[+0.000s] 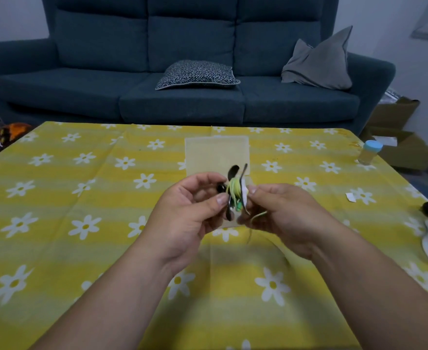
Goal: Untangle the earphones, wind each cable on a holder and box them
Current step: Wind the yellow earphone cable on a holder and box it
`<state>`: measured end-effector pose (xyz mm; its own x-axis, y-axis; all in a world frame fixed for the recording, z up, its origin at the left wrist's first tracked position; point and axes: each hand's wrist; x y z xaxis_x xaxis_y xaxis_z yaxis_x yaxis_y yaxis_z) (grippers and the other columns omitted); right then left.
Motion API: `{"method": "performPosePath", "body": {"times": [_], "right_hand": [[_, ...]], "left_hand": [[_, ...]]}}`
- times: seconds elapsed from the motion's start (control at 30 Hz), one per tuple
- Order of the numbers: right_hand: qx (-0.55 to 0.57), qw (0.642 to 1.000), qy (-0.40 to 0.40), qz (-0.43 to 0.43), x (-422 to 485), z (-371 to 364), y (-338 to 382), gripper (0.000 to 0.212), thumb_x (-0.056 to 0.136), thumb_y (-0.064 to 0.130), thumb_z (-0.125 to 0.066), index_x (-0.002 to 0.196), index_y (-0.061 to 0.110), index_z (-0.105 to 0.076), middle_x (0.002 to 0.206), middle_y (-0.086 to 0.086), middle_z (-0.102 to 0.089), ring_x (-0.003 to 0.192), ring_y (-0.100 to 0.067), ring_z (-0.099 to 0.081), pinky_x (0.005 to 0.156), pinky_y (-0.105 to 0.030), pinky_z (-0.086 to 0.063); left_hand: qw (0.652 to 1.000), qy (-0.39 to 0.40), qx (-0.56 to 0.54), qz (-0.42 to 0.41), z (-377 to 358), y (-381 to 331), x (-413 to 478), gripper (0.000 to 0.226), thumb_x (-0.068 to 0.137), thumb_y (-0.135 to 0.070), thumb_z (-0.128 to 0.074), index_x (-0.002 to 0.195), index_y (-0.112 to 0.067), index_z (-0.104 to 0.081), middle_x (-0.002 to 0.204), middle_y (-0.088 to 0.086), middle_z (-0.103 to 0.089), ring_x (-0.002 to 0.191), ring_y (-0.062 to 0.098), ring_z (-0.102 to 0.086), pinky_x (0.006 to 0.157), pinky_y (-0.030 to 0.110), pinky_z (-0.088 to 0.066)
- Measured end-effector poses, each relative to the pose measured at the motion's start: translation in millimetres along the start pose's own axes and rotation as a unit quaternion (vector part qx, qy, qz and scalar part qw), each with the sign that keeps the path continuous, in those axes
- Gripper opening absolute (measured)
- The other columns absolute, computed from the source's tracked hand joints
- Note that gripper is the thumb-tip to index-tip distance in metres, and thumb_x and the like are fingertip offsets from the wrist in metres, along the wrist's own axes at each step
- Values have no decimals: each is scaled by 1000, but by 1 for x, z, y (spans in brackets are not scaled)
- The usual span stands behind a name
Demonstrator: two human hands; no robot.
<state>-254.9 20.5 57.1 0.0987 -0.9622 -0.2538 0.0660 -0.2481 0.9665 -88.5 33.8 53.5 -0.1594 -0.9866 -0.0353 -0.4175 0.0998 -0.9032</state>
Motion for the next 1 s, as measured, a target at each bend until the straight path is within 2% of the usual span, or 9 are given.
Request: {"method": "performPosePath", "body": {"times": [0.1, 0.2, 0.33, 0.53, 0.6, 0.7, 0.77, 0.87, 1.0], "right_hand": [[24, 998, 63, -15, -4, -12, -4, 31, 102, 19, -48, 78, 7, -62, 60, -6, -61, 70, -27, -67, 91, -47, -52], [8, 994, 105, -3, -6, -11, -1, 28, 103, 14, -47, 84, 6, -67, 59, -4, -57, 68, -24, -67, 85, -40, -52], [-89, 985, 145, 26, -9, -10, 0, 21, 101, 4, -49, 98, 1, -69, 59, -3, -54, 65, -21, -63, 70, -22, -52], [-130, 975, 181, 27, -14, -7, 6, 21, 99, 0, -49, 97, 4, -70, 57, -2, -55, 68, -21, -66, 67, -17, -48], [-121, 972, 200, 16, -15, -6, 7, 24, 100, 0, -46, 100, 4, -70, 55, -1, -49, 62, -21, -61, 69, -20, -49], [-119, 970, 211, -5, -17, -9, 8, 26, 102, 5, -44, 99, 7, -70, 52, 2, -36, 47, -15, -43, 82, -39, -50], [-141, 970, 197, -10, -18, -11, 11, 26, 103, 10, -46, 95, 9, -72, 52, 7, -33, 44, -8, -35, 78, -37, -52], [-225, 960, 167, 16, -20, -13, 15, 27, 100, 15, -52, 86, 15, -75, 49, 14, -38, 45, -3, -37, 67, -32, -48], [-305, 940, 150, 38, -20, -15, 14, 26, 96, 22, -55, 79, 23, -75, 59, 15, -43, 63, -10, -44, 68, -33, -49]], "left_hand": [[998, -59, 4, -22, 1, 0, 3, 25, 77, 4, -66, 95, -14, -67, 75, 6, -66, 59, 19, -60, 58, 26, -43], [994, -103, 17, -37, 3, 2, 4, 25, 86, 7, -61, 97, -14, -67, 79, 9, -66, 63, 20, -59, 59, 27, -43], [988, -136, 42, -61, 5, 2, 5, 24, 86, 7, -63, 95, -15, -67, 78, 9, -66, 58, 15, -60, 54, 22, -45], [968, -179, 131, -117, 9, 5, 8, 26, 83, 3, -70, 90, -21, -69, 76, -5, -67, 66, 17, -63, 59, 23, -47], [960, -191, 155, -136, 9, 4, 9, 26, 83, 3, -71, 88, -22, -69, 76, -6, -67, 67, 15, -63, 58, 21, -46], [946, -187, 206, -169, 7, 1, 7, 25, 82, 5, -71, 89, -19, -69, 81, -3, -70, 62, 11, -64, 57, 16, -48], [940, -179, 230, -179, 6, 0, 5, 24, 82, 5, -71, 90, -18, -69, 83, -2, -71, 62, 12, -64, 59, 16, -49], [955, -177, 189, -148, 6, 2, 6, 24, 84, 5, -69, 90, -18, -69, 79, 0, -69, 61, 14, -62, 55, 18, -48], [978, -171, 95, -66, 10, 1, 7, 22, 88, 3, -65, 94, -18, -67, 72, 0, -69, 55, 12, -59, 53, 23, -44]]}}
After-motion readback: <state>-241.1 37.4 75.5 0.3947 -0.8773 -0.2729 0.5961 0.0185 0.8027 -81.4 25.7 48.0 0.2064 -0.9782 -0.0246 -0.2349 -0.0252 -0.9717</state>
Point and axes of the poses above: each hand's wrist, its own x-axis towards the middle knuckle, its own z-axis out of the back of the hand, y = z × x
